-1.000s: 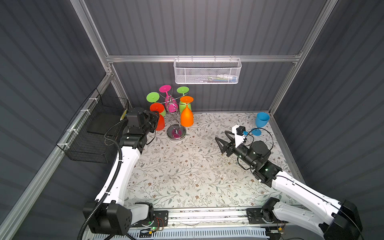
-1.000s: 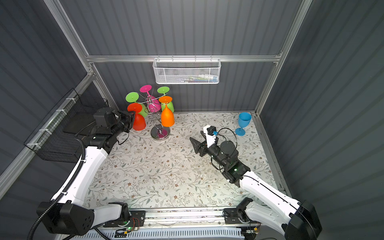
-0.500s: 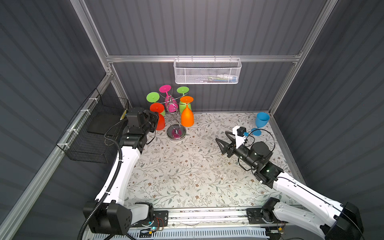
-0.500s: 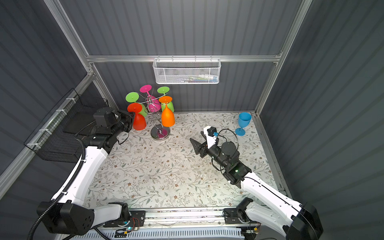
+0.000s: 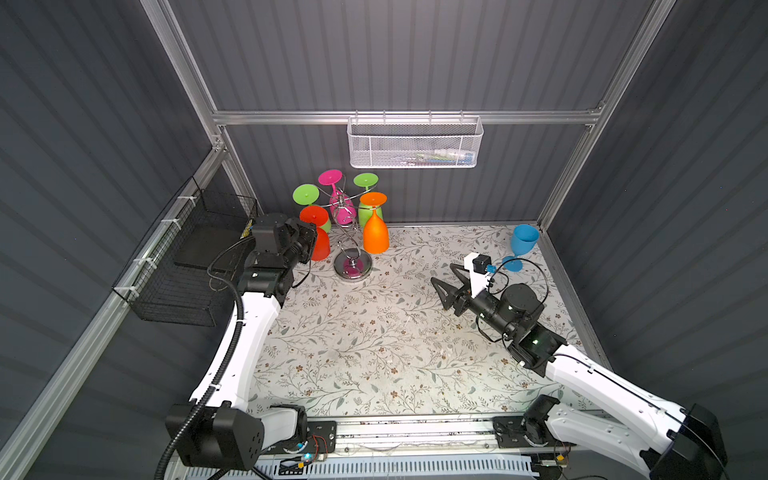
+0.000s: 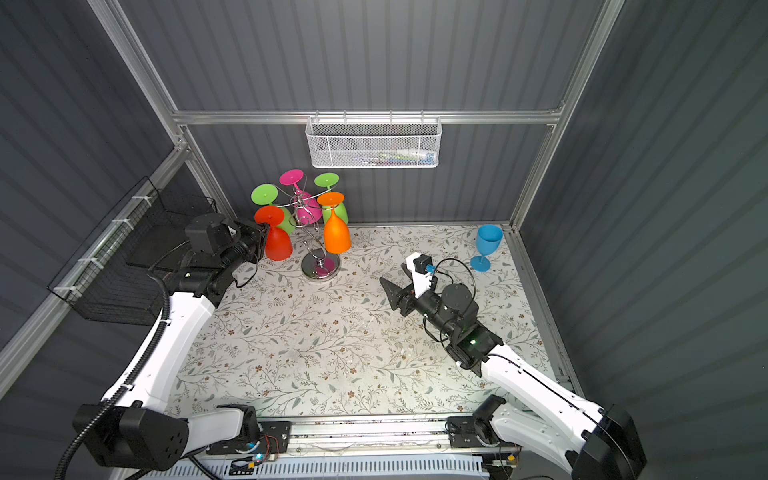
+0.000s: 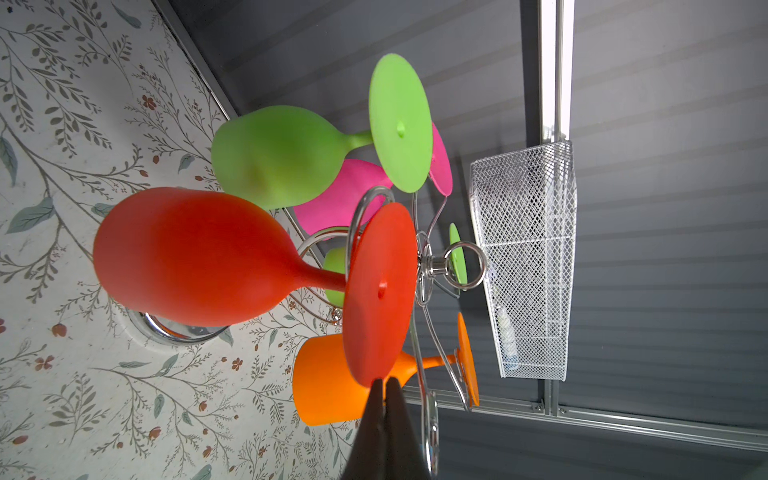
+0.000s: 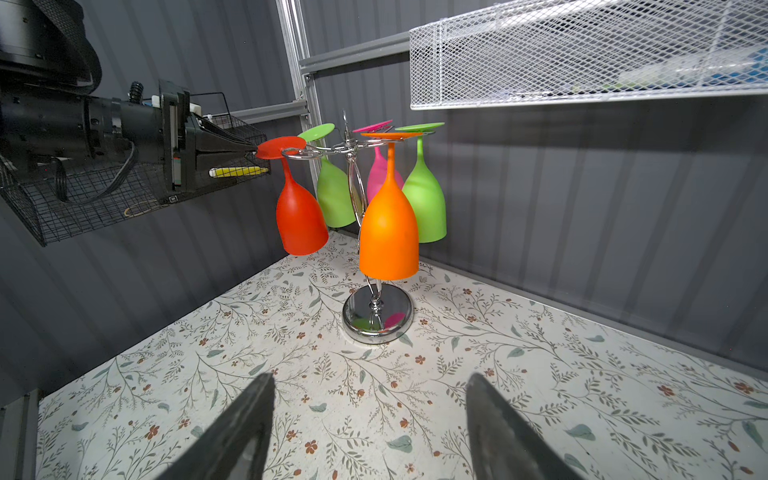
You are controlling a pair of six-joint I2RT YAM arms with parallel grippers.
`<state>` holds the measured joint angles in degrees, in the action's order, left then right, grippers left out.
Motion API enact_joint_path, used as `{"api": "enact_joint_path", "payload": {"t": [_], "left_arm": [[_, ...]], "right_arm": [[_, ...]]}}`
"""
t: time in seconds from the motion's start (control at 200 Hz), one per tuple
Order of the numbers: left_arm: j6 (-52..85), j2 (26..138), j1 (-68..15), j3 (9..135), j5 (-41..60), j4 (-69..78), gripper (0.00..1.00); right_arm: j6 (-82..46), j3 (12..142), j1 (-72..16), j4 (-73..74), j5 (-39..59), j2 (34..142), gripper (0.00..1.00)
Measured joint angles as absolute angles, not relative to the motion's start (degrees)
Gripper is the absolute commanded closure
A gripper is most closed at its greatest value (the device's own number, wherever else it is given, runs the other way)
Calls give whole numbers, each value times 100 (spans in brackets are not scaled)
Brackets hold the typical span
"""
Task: Take the wine glass off the wine glass rack
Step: 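Close the left gripper on the red glass's foot on the rack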
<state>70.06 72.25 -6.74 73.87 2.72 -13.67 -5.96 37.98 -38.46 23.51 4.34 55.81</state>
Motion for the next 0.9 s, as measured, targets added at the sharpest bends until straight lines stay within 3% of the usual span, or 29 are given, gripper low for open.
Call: {"api": "enact_joint_path", "payload": {"t": [0.13, 0.255, 0.896], "left_arm": [[6932, 7223, -676, 7387, 268, -1393, 65], [6884, 7199, -674, 7387, 246, -1437, 60], [6790, 7526, -589, 7666, 213, -1481, 60]], "right_arm": [[-593, 3798, -3846, 2351, 434, 5599, 27], [-593, 3798, -3846, 2353, 434, 5636, 27], [-589, 3798, -3846, 2353, 434, 5813, 27]]}}
